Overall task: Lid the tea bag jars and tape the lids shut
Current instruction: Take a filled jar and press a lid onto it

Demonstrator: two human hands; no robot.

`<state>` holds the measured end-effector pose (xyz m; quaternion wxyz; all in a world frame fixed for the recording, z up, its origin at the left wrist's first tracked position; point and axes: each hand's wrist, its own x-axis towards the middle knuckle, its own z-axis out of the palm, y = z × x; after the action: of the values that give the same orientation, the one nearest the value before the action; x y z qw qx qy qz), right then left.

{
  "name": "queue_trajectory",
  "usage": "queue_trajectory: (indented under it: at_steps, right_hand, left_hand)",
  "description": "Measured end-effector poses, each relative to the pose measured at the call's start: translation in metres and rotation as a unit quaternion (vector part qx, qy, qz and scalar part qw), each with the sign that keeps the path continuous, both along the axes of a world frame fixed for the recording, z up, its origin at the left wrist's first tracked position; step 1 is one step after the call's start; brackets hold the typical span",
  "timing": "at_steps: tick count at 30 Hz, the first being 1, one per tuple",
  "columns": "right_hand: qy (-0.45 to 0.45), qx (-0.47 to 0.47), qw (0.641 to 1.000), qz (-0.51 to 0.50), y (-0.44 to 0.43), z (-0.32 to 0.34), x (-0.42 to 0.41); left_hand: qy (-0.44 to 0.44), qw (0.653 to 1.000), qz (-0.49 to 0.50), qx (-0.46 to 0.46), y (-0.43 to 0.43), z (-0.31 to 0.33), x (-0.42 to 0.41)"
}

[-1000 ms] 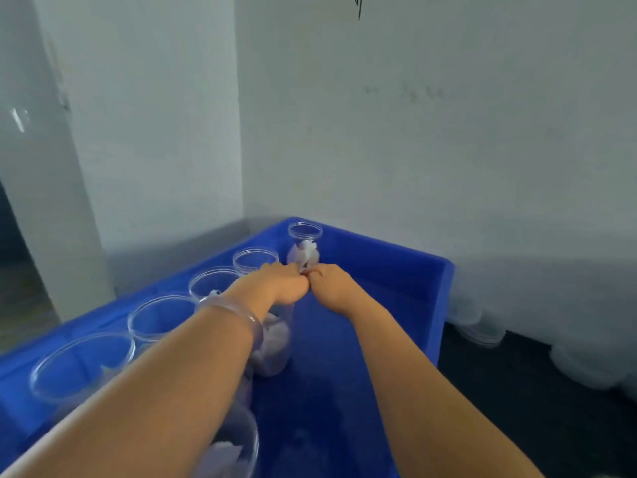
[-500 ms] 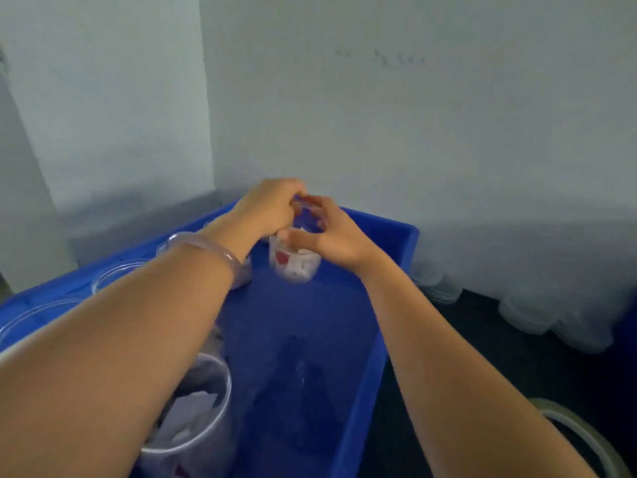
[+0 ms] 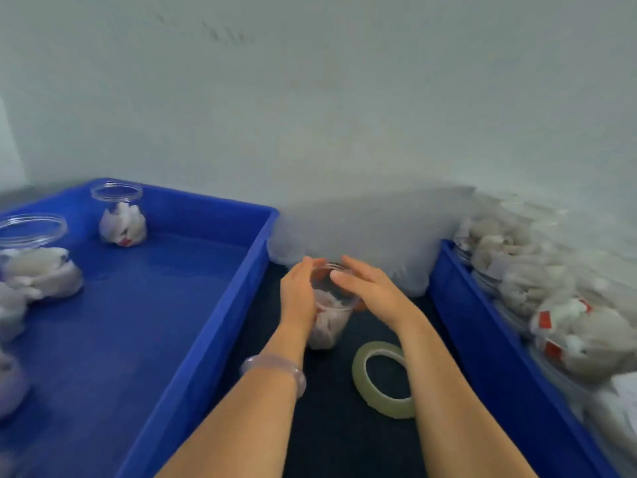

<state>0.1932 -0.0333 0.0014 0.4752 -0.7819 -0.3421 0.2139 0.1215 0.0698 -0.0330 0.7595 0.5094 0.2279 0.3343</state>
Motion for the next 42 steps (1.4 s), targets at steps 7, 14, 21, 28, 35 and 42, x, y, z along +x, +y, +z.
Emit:
queue_trajectory:
  at_steps: [7,14,21,28,35,42]
  right_hand:
    - [-0.316,-0.178,0.913,-0.185,0.007,-0.047,0.099]
    - [-0.447,-0.302,0.830,-0.144,0.009,-0.088,0.130]
    - [-0.206,0.024,0.955,-0.212,0.005,-0.020,0.096]
    - [0.064,0.080,0.975,-0.196,-0.028,0.002,0.015]
    - [-0.188,0.070,0.975,-0.097,-0.032,-0.014,-0.039]
    - [-0.330,-0.076,0.938,0.069,-0.047,-0.014,-0.062]
  left_hand:
    - [0.071,0.997,-0.013,-0.041,0.001,-0.005,0.033]
    - [0.053,0.998,0.005,-0.030,0.001,-0.012,0.036]
    - [0.050,0.998,-0.018,-0.029,-0.002,-0.006,0.027]
    - [0.067,0.997,-0.046,-0.015,-0.020,-0.014,-0.006]
    - [0.036,0.997,-0.057,0.036,-0.044,-0.031,-0.036]
    - [-0.069,0.985,-0.122,0.106,-0.043,-0.045,-0.045]
